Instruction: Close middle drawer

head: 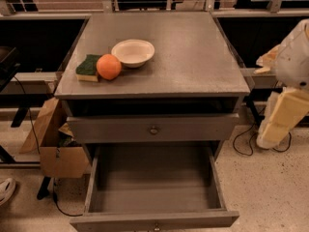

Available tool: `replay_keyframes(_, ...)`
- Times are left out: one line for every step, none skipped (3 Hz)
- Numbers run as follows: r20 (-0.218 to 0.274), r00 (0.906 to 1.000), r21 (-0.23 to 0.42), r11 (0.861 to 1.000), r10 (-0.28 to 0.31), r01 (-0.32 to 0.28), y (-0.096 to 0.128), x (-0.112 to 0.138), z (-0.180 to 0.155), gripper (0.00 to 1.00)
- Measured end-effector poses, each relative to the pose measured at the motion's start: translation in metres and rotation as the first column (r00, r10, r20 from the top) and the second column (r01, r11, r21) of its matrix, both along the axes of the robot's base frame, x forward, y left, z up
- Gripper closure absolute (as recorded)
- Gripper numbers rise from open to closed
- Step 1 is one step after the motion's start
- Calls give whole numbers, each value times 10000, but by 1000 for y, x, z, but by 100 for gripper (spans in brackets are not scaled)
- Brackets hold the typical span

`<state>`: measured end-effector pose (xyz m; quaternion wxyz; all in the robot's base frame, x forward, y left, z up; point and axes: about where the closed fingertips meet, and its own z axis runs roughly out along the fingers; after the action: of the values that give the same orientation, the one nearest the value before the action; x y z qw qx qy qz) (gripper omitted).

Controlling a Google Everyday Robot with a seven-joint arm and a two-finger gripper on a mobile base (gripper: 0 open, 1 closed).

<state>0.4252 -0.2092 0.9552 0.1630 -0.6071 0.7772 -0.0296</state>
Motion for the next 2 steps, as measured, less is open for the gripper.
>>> replay_keyframes(-136, 9997, 638, 9978, 185, -176, 11, -20, -54, 0)
replay_keyframes(-395, 9978, 1530, 9871, 534, -467, 16, -38, -133, 0)
